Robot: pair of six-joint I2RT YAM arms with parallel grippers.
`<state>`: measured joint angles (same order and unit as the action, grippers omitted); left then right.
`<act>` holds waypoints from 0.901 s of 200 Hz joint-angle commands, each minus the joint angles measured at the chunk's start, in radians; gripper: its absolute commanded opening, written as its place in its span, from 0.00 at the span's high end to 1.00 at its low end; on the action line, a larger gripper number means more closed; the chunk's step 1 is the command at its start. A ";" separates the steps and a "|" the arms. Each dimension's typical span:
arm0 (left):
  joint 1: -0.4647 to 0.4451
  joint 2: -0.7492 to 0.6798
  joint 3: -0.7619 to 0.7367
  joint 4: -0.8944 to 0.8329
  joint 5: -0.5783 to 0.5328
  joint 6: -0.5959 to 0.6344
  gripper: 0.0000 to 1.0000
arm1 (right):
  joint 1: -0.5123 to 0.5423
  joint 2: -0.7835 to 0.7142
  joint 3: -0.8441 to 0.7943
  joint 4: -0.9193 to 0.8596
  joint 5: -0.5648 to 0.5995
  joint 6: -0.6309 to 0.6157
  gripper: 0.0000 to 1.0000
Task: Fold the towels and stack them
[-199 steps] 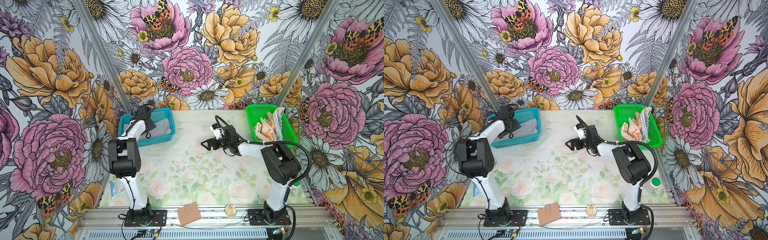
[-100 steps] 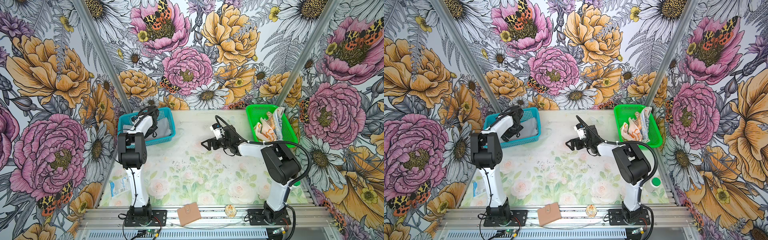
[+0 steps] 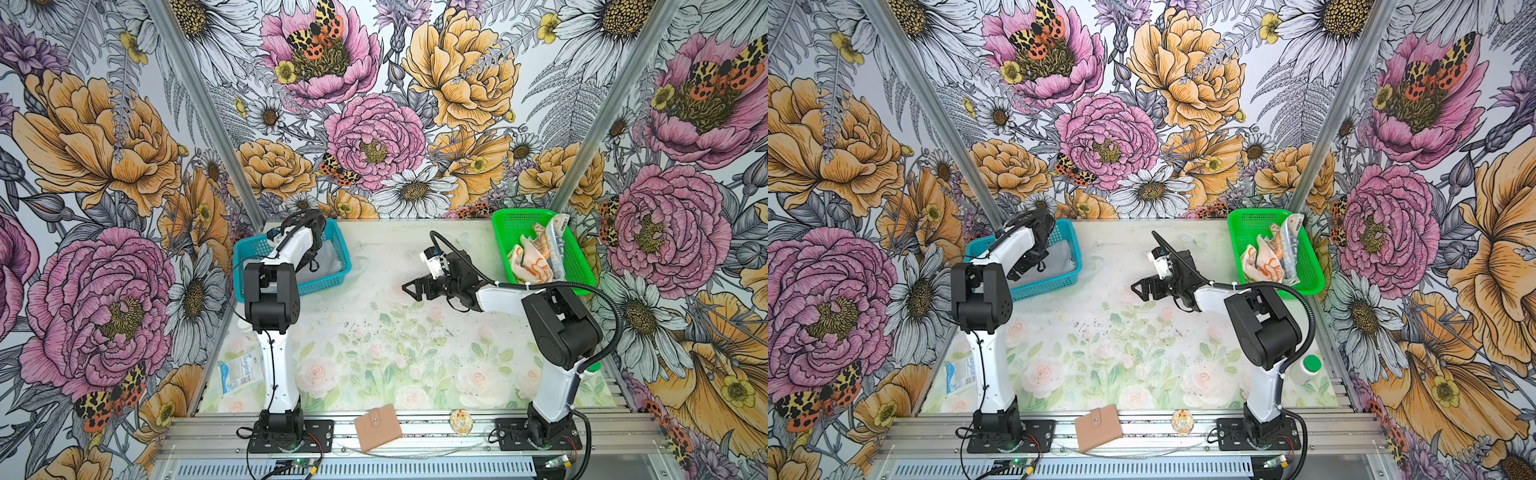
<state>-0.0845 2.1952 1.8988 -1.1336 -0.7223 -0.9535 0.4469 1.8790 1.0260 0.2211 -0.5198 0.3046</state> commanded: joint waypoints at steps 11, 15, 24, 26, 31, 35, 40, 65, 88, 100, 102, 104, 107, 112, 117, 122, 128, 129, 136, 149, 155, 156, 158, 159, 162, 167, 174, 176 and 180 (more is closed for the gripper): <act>-0.151 -0.075 0.070 -0.002 -0.371 0.182 0.01 | 0.006 -0.053 -0.030 0.042 0.092 -0.025 0.00; -0.175 -0.079 0.078 -0.001 -0.421 0.202 0.01 | 0.006 -0.060 -0.038 0.051 0.103 -0.027 0.00; -0.226 -0.084 0.093 -0.001 -0.506 0.250 0.01 | 0.005 -0.079 -0.063 0.079 0.127 -0.024 0.01; -0.237 -0.086 0.095 0.000 -0.520 0.257 0.01 | 0.004 -0.083 -0.069 0.086 0.133 -0.024 0.01; -0.262 -0.091 0.105 0.003 -0.548 0.295 0.01 | 0.004 -0.089 -0.083 0.106 0.143 -0.023 0.01; -0.282 -0.094 0.112 0.009 -0.562 0.325 0.01 | 0.004 -0.095 -0.092 0.119 0.151 -0.020 0.01; -0.302 -0.098 0.118 0.015 -0.567 0.358 0.01 | 0.003 -0.100 -0.102 0.131 0.157 -0.018 0.01; -0.367 -0.153 0.112 0.084 -0.427 0.523 0.01 | -0.009 -0.118 -0.136 0.186 0.152 -0.004 0.01; -0.399 -0.270 0.020 0.204 -0.085 0.747 0.01 | -0.021 -0.149 -0.174 0.231 0.149 -0.003 0.01; -0.424 -0.357 -0.057 0.285 0.052 0.835 0.01 | -0.028 -0.166 -0.194 0.253 0.147 -0.004 0.01; -0.428 -0.382 -0.074 0.297 0.072 0.853 0.01 | -0.028 -0.169 -0.197 0.257 0.147 -0.004 0.01; -0.432 -0.410 -0.092 0.320 0.091 0.870 0.01 | -0.029 -0.170 -0.199 0.261 0.145 -0.004 0.01; -0.436 -0.435 -0.124 0.338 0.121 0.895 0.01 | -0.030 -0.173 -0.202 0.267 0.143 -0.005 0.01; -0.447 -0.486 -0.168 0.387 0.167 0.930 0.01 | -0.030 -0.177 -0.207 0.274 0.141 -0.005 0.01; -0.451 -0.530 -0.207 0.428 0.206 0.951 0.01 | -0.033 -0.181 -0.212 0.281 0.139 -0.005 0.01; -0.455 -0.568 -0.237 0.465 0.242 0.964 0.01 | -0.032 -0.183 -0.216 0.287 0.136 -0.006 0.01; -0.455 -0.611 -0.266 0.490 0.300 0.979 0.01 | -0.034 -0.185 -0.220 0.292 0.135 -0.010 0.01; -0.454 -0.618 -0.271 0.495 0.306 0.980 0.01 | -0.034 -0.186 -0.220 0.293 0.135 -0.011 0.00; -0.449 -0.662 -0.303 0.522 0.393 1.007 0.01 | -0.035 -0.193 -0.224 0.296 0.132 -0.010 0.01; -0.445 -0.722 -0.372 0.561 0.549 1.047 0.01 | -0.037 -0.213 -0.238 0.308 0.134 -0.018 0.01; -0.446 -0.737 -0.391 0.561 0.610 1.070 0.01 | -0.038 -0.225 -0.246 0.309 0.142 -0.024 0.01; -0.446 -0.739 -0.393 0.559 0.618 1.074 0.01 | -0.039 -0.227 -0.246 0.308 0.144 -0.025 0.01; -0.447 -0.742 -0.399 0.557 0.630 1.082 0.01 | -0.040 -0.231 -0.249 0.306 0.147 -0.025 0.01; -0.448 -0.744 -0.403 0.557 0.636 1.086 0.01 | -0.041 -0.232 -0.250 0.305 0.149 -0.027 0.01; -0.451 -0.750 -0.412 0.555 0.651 1.099 0.01 | -0.043 -0.242 -0.252 0.298 0.154 -0.029 0.01; -0.458 -0.760 -0.434 0.558 0.674 1.121 0.01 | -0.049 -0.258 -0.254 0.284 0.166 -0.030 0.00; -0.460 -0.772 -0.463 0.563 0.716 1.159 0.01 | -0.059 -0.285 -0.256 0.254 0.194 -0.028 0.01; -0.460 -0.775 -0.473 0.566 0.730 1.170 0.01 | -0.063 -0.293 -0.256 0.243 0.203 -0.026 0.00; -0.462 -0.782 -0.494 0.577 0.755 1.187 0.01 | -0.069 -0.308 -0.254 0.218 0.227 -0.023 0.01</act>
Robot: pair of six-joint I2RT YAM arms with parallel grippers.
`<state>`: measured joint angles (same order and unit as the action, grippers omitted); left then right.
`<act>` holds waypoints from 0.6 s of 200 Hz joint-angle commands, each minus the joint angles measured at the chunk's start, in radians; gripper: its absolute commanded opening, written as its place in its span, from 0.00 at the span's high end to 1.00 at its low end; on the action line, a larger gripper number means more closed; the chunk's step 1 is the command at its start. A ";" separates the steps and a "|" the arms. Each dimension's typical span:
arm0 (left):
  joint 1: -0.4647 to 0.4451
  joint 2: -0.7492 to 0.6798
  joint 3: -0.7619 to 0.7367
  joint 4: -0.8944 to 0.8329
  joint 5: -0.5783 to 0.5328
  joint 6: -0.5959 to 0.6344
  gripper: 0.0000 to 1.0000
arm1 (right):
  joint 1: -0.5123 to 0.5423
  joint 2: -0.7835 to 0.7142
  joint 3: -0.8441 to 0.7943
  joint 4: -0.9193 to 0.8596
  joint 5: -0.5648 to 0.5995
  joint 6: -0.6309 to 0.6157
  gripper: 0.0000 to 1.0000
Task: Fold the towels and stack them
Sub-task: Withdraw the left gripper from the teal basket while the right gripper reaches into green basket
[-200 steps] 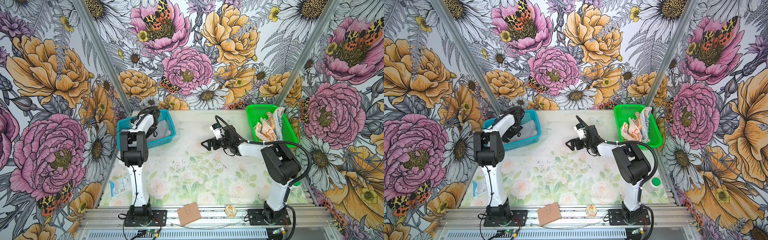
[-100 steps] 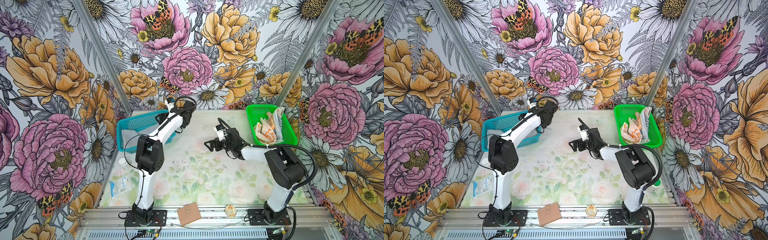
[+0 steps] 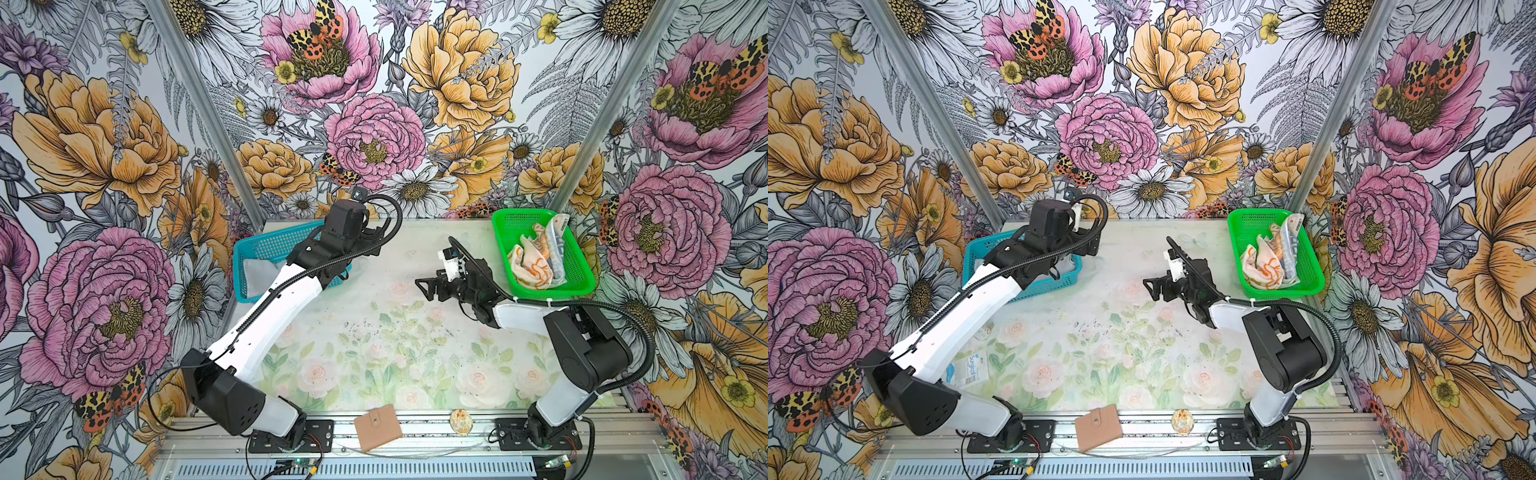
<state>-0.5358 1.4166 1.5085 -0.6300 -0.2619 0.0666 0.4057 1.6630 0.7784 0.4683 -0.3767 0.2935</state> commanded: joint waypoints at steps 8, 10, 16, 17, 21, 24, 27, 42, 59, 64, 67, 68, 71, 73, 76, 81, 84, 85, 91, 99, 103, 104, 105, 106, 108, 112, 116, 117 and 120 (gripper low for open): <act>-0.010 -0.024 -0.153 0.130 0.335 0.177 0.01 | -0.045 -0.132 0.002 -0.093 0.124 0.002 0.00; -0.009 -0.029 -0.164 0.144 0.341 0.173 0.01 | -0.050 -0.142 0.005 -0.111 0.133 0.005 0.01; -0.004 -0.043 -0.208 0.210 0.390 0.154 0.01 | -0.064 -0.172 0.019 -0.165 0.155 0.018 0.01; -0.003 -0.045 -0.216 0.222 0.401 0.150 0.01 | -0.067 -0.178 0.022 -0.175 0.159 0.020 0.01; 0.005 -0.052 -0.243 0.266 0.450 0.135 0.01 | -0.075 -0.199 0.032 -0.214 0.177 0.028 0.01; 0.012 -0.055 -0.263 0.300 0.481 0.121 0.01 | -0.083 -0.215 0.043 -0.247 0.192 0.030 0.00; 0.018 -0.056 -0.279 0.332 0.524 0.108 0.01 | -0.087 -0.232 0.055 -0.270 0.210 0.030 0.00; 0.034 -0.021 -0.291 0.409 0.663 0.027 0.01 | -0.112 -0.304 0.145 -0.497 0.352 0.015 0.01; 0.016 0.030 -0.283 0.453 0.751 -0.058 0.01 | -0.160 -0.366 0.233 -0.679 0.477 0.012 0.01; 0.004 0.040 -0.285 0.462 0.763 -0.069 0.01 | -0.180 -0.385 0.243 -0.711 0.496 0.018 0.01; -0.005 0.045 -0.287 0.465 0.764 -0.071 0.01 | -0.190 -0.396 0.245 -0.722 0.503 0.024 0.00; -0.009 0.046 -0.286 0.465 0.764 -0.071 0.01 | -0.197 -0.400 0.247 -0.726 0.505 0.026 0.00; -0.021 0.050 -0.287 0.465 0.763 -0.067 0.01 | -0.214 -0.409 0.248 -0.733 0.511 0.032 0.00; -0.029 0.051 -0.288 0.465 0.762 -0.064 0.01 | -0.225 -0.417 0.247 -0.738 0.514 0.036 0.00; -0.040 0.053 -0.289 0.461 0.758 -0.054 0.01 | -0.239 -0.427 0.246 -0.745 0.517 0.042 0.01; -0.060 0.051 -0.295 0.456 0.740 -0.037 0.01 | -0.272 -0.440 0.244 -0.754 0.518 0.052 0.00; -0.072 0.051 -0.298 0.454 0.725 -0.029 0.01 | -0.292 -0.447 0.244 -0.761 0.516 0.059 0.01; -0.073 0.051 -0.300 0.454 0.720 -0.026 0.01 | -0.299 -0.449 0.244 -0.763 0.514 0.062 0.01; -0.094 0.048 -0.309 0.452 0.691 -0.010 0.01 | -0.338 -0.455 0.242 -0.775 0.507 0.074 0.01; -0.116 0.051 -0.318 0.451 0.653 0.009 0.01 | -0.388 -0.460 0.240 -0.789 0.492 0.090 0.01; -0.126 0.055 -0.318 0.449 0.643 0.016 0.01 | -0.407 -0.458 0.239 -0.794 0.483 0.095 0.01; -0.129 0.056 -0.318 0.449 0.641 0.018 0.01 | -0.415 -0.458 0.239 -0.794 0.480 0.096 0.01; -0.130 0.058 -0.317 0.448 0.640 0.020 0.01 | -0.420 -0.457 0.239 -0.795 0.478 0.098 0.00; -0.133 0.058 -0.318 0.446 0.637 0.021 0.01 | -0.427 -0.456 0.239 -0.796 0.476 0.099 0.01; -0.137 0.061 -0.315 0.442 0.635 0.025 0.01 | -0.440 -0.453 0.240 -0.797 0.471 0.103 0.00; -0.145 0.064 -0.312 0.437 0.631 0.027 0.01 | -0.461 -0.446 0.244 -0.800 0.464 0.106 0.00; -0.150 0.068 -0.310 0.433 0.627 0.028 0.01 | -0.477 -0.437 0.251 -0.803 0.456 0.109 0.01; -0.151 0.067 -0.309 0.432 0.627 0.028 0.01 | -0.481 -0.434 0.252 -0.803 0.455 0.110 0.00; -0.154 0.069 -0.307 0.433 0.626 0.024 0.01 | -0.497 -0.422 0.260 -0.805 0.453 0.110 0.01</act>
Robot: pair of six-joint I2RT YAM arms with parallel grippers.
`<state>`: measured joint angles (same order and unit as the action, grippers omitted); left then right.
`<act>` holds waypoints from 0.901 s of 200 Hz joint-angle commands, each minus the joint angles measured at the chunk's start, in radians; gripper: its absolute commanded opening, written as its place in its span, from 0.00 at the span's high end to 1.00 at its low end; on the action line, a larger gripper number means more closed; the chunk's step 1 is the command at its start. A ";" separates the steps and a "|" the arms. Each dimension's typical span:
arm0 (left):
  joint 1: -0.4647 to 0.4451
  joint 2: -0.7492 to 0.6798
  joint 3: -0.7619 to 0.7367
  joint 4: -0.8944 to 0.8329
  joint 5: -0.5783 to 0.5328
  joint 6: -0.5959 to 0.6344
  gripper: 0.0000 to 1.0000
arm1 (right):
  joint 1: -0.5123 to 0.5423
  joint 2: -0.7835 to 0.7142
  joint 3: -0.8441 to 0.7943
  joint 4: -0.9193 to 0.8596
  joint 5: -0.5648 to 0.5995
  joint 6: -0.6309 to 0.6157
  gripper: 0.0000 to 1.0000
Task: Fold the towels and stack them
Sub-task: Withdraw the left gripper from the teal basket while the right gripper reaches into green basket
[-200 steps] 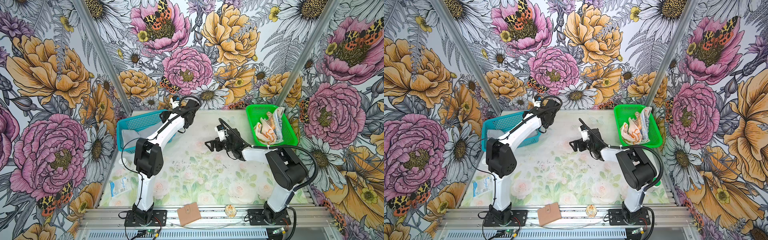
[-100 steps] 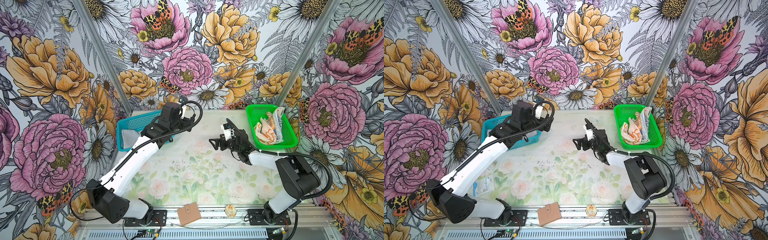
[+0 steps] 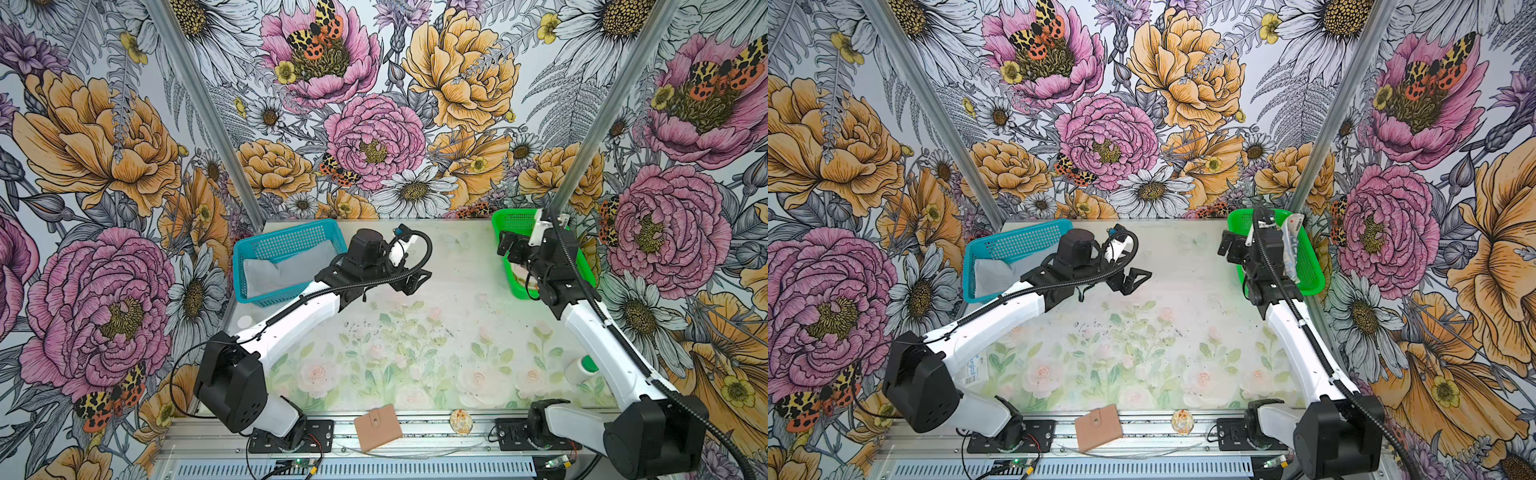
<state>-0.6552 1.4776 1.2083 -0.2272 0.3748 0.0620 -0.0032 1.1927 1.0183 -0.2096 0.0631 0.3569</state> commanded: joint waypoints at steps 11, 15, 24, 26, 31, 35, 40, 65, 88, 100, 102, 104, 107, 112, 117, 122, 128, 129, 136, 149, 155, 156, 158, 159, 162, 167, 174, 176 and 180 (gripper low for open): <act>-0.038 0.009 0.000 0.031 0.001 0.016 0.01 | -0.132 0.106 0.064 -0.148 0.000 0.042 0.01; -0.037 0.007 0.003 0.029 0.004 0.011 0.01 | -0.141 0.132 0.083 -0.157 -0.009 0.039 0.01; -0.035 -0.001 0.006 0.031 0.006 0.003 0.01 | -0.166 0.195 0.139 -0.186 -0.024 0.030 0.01; -0.034 -0.002 0.006 0.031 0.006 0.002 0.01 | -0.169 0.206 0.148 -0.193 -0.025 0.029 0.01; -0.033 -0.008 0.004 0.034 0.007 -0.001 0.01 | -0.179 0.247 0.174 -0.205 -0.033 0.024 0.01; -0.029 -0.013 0.003 0.038 0.006 -0.004 0.01 | -0.184 0.274 0.198 -0.211 -0.040 0.021 0.02; -0.027 -0.019 0.001 0.041 0.007 -0.005 0.01 | -0.187 0.307 0.221 -0.217 -0.051 0.015 0.02; -0.009 -0.031 -0.003 0.049 0.006 -0.011 0.01 | -0.185 0.438 0.313 -0.227 -0.104 0.007 0.06; 0.007 -0.021 0.002 0.050 0.012 -0.025 0.01 | -0.172 0.519 0.370 -0.233 -0.134 0.008 0.10; 0.013 -0.019 0.004 0.051 0.018 -0.031 0.01 | -0.163 0.549 0.390 -0.233 -0.137 0.005 0.12; 0.013 -0.020 0.003 0.052 0.018 -0.031 0.01 | -0.163 0.554 0.392 -0.234 -0.137 0.006 0.12; 0.013 -0.020 0.003 0.052 0.018 -0.031 0.01 | -0.160 0.559 0.393 -0.234 -0.136 0.006 0.12; 0.015 -0.020 0.002 0.052 0.018 -0.033 0.01 | -0.158 0.565 0.396 -0.234 -0.135 0.007 0.13; 0.017 -0.022 0.003 0.053 0.019 -0.034 0.01 | -0.156 0.574 0.400 -0.234 -0.135 0.009 0.13; 0.018 -0.022 0.002 0.054 0.018 -0.035 0.01 | -0.152 0.583 0.402 -0.234 -0.130 0.009 0.14; 0.021 -0.022 0.003 0.054 0.019 -0.035 0.01 | -0.150 0.591 0.405 -0.236 -0.125 0.009 0.14; 0.023 -0.022 0.003 0.054 0.019 -0.036 0.01 | -0.145 0.601 0.407 -0.237 -0.118 0.009 0.15; 0.023 -0.022 0.003 0.054 0.019 -0.036 0.01 | -0.145 0.604 0.407 -0.238 -0.117 0.009 0.15; 0.026 -0.023 0.003 0.055 0.021 -0.037 0.01 | -0.141 0.611 0.408 -0.238 -0.111 0.009 0.15; 0.030 -0.020 0.003 0.057 0.026 -0.043 0.01 | -0.135 0.630 0.411 -0.241 -0.110 0.009 0.18; 0.033 -0.020 0.003 0.059 0.028 -0.045 0.01 | -0.130 0.638 0.412 -0.242 -0.105 0.011 0.19; 0.033 -0.020 0.003 0.060 0.029 -0.046 0.01 | -0.128 0.639 0.413 -0.243 -0.105 0.012 0.20; 0.032 -0.020 0.003 0.060 0.029 -0.046 0.01 | -0.127 0.642 0.413 -0.243 -0.104 0.013 0.20; 0.032 -0.020 0.003 0.059 0.030 -0.047 0.01 | -0.127 0.643 0.413 -0.244 -0.104 0.014 0.20; 0.034 -0.020 0.003 0.061 0.030 -0.048 0.01 | -0.126 0.647 0.414 -0.243 -0.104 0.014 0.22; 0.035 -0.020 0.003 0.061 0.032 -0.050 0.01 | -0.124 0.659 0.415 -0.243 -0.107 0.015 0.23; 0.038 -0.020 0.003 0.062 0.032 -0.051 0.01 | -0.122 0.671 0.418 -0.244 -0.111 0.017 0.26; 0.038 -0.020 0.003 0.062 0.032 -0.051 0.01 | -0.122 0.675 0.419 -0.243 -0.111 0.017 0.27; 0.039 -0.022 0.002 0.063 0.032 -0.052 0.01 | -0.120 0.682 0.420 -0.243 -0.112 0.020 0.30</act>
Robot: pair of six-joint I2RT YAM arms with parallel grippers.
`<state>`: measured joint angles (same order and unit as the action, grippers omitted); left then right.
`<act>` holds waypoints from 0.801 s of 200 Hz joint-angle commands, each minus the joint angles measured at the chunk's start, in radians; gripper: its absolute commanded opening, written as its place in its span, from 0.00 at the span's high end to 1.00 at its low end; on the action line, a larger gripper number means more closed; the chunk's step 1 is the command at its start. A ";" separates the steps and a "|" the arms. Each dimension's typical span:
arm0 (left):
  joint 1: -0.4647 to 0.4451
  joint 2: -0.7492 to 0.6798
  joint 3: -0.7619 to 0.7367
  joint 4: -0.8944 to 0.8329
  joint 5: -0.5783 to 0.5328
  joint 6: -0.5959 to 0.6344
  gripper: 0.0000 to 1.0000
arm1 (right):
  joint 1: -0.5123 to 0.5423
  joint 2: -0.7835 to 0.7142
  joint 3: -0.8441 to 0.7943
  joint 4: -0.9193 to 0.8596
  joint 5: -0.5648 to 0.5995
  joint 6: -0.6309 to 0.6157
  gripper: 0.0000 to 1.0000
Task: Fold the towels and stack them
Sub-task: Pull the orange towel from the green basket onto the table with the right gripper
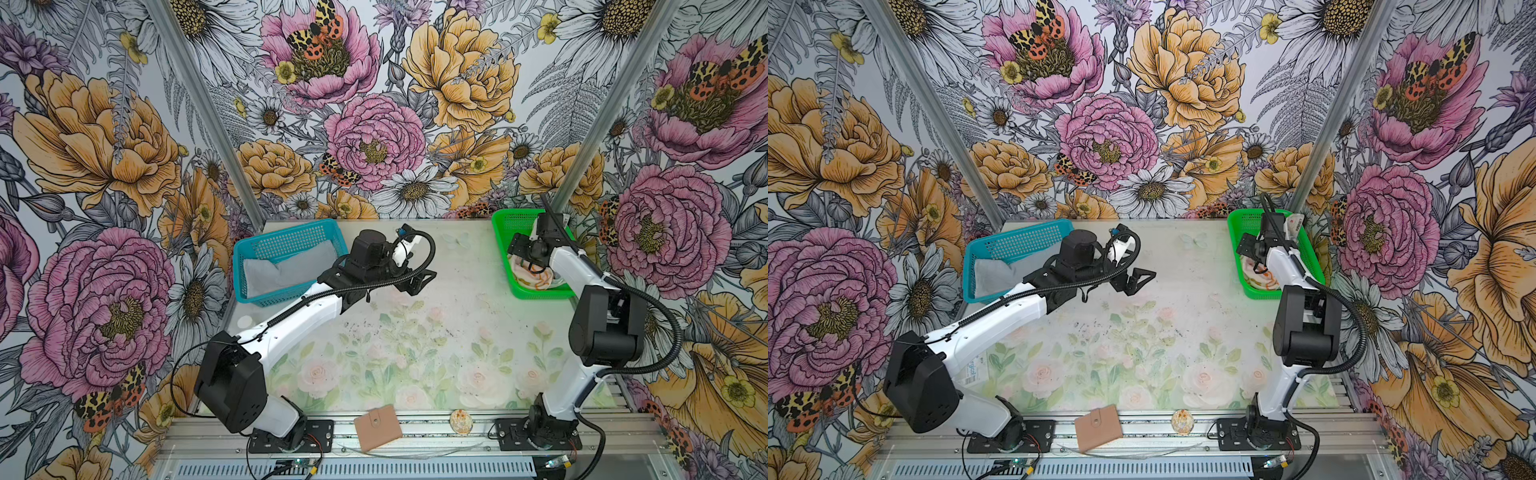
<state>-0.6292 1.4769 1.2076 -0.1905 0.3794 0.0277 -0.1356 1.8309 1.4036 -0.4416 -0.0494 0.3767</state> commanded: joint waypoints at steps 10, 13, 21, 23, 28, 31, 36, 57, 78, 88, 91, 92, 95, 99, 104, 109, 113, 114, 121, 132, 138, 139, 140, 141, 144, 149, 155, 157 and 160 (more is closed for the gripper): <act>0.014 -0.021 0.003 0.026 0.028 -0.018 0.01 | 0.013 0.058 0.038 -0.011 -0.002 0.005 0.38; 0.014 -0.021 0.001 0.026 0.027 -0.018 0.01 | 0.013 0.061 0.038 -0.011 -0.004 0.007 0.40; 0.015 -0.022 0.001 0.025 0.027 -0.019 0.01 | 0.013 0.068 0.041 -0.012 -0.008 0.009 0.49; 0.015 -0.020 0.002 0.026 0.027 -0.018 0.01 | 0.013 0.069 0.042 -0.011 -0.009 0.010 0.52; 0.016 -0.020 0.002 0.026 0.027 -0.018 0.01 | 0.013 0.069 0.045 -0.011 -0.017 0.010 0.59; 0.015 -0.020 0.002 0.026 0.028 -0.017 0.01 | 0.013 0.070 0.047 -0.012 -0.020 0.010 0.64; 0.014 -0.020 0.001 0.026 0.027 -0.019 0.01 | 0.013 0.067 0.050 -0.011 -0.024 0.010 0.72; 0.019 -0.018 0.004 0.029 0.033 -0.022 0.01 | 0.025 0.033 0.069 -0.011 -0.026 -0.011 1.00; 0.021 -0.017 0.003 0.031 0.034 -0.023 0.01 | 0.048 -0.031 0.104 -0.011 -0.021 -0.060 1.00; 0.024 -0.018 0.002 0.031 0.037 -0.025 0.01 | 0.071 -0.074 0.129 -0.011 -0.015 -0.093 1.00; 0.025 -0.018 0.002 0.031 0.039 -0.027 0.01 | 0.078 -0.088 0.136 -0.011 -0.014 -0.104 1.00; 0.025 -0.018 0.002 0.033 0.039 -0.027 0.01 | 0.079 -0.093 0.140 -0.010 -0.014 -0.106 1.00; 0.026 -0.018 0.003 0.035 0.038 -0.027 0.01 | 0.089 -0.105 0.149 -0.010 -0.013 -0.118 1.00; 0.027 -0.018 0.000 0.037 0.037 -0.028 0.01 | 0.101 -0.123 0.164 -0.011 -0.014 -0.134 1.00; 0.029 -0.020 -0.001 0.041 0.036 -0.029 0.01 | 0.118 -0.144 0.183 -0.011 -0.014 -0.153 1.00; 0.032 -0.021 -0.005 0.045 0.034 -0.032 0.01 | 0.138 -0.164 0.202 -0.010 -0.017 -0.172 1.00; 0.036 -0.022 -0.009 0.051 0.030 -0.035 0.01 | 0.154 -0.179 0.220 -0.009 -0.021 -0.187 1.00; 0.036 -0.022 -0.009 0.052 0.029 -0.035 0.01 | 0.156 -0.182 0.225 -0.009 -0.021 -0.191 1.00; 0.043 -0.024 -0.014 0.061 0.023 -0.043 0.01 | 0.188 -0.207 0.255 -0.008 -0.028 -0.218 1.00; 0.057 -0.028 -0.019 0.070 0.015 -0.052 0.01 | 0.244 -0.237 0.322 -0.008 -0.032 -0.257 1.00; 0.068 -0.031 -0.020 0.073 0.014 -0.056 0.01 | 0.274 -0.250 0.354 -0.008 -0.037 -0.272 1.00; 0.069 -0.032 -0.020 0.074 0.013 -0.057 0.01 | 0.279 -0.251 0.359 -0.008 -0.038 -0.273 1.00; 0.070 -0.033 -0.021 0.075 0.013 -0.058 0.01 | 0.285 -0.253 0.365 -0.007 -0.039 -0.274 1.00; 0.071 -0.033 -0.021 0.076 0.013 -0.059 0.01 | 0.289 -0.256 0.369 -0.008 -0.039 -0.276 1.00; 0.075 -0.037 -0.023 0.078 0.012 -0.061 0.01 | 0.303 -0.261 0.386 -0.007 -0.044 -0.280 1.00; 0.082 -0.043 -0.025 0.081 0.010 -0.064 0.01 | 0.326 -0.267 0.412 -0.006 -0.056 -0.281 1.00; 0.091 -0.051 -0.031 0.088 0.006 -0.067 0.01 | 0.350 -0.275 0.437 -0.006 -0.074 -0.273 1.00; 0.095 -0.054 -0.032 0.092 0.006 -0.068 0.01 | 0.357 -0.278 0.444 -0.005 -0.082 -0.269 1.00; 0.099 -0.058 -0.035 0.095 0.006 -0.070 0.01 | 0.368 -0.281 0.451 -0.002 -0.093 -0.263 1.00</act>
<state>-0.5632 1.4685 1.1950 -0.1532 0.3901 -0.0128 0.1581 1.6146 1.7584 -0.4728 -0.0765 0.1631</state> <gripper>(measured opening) 0.988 0.048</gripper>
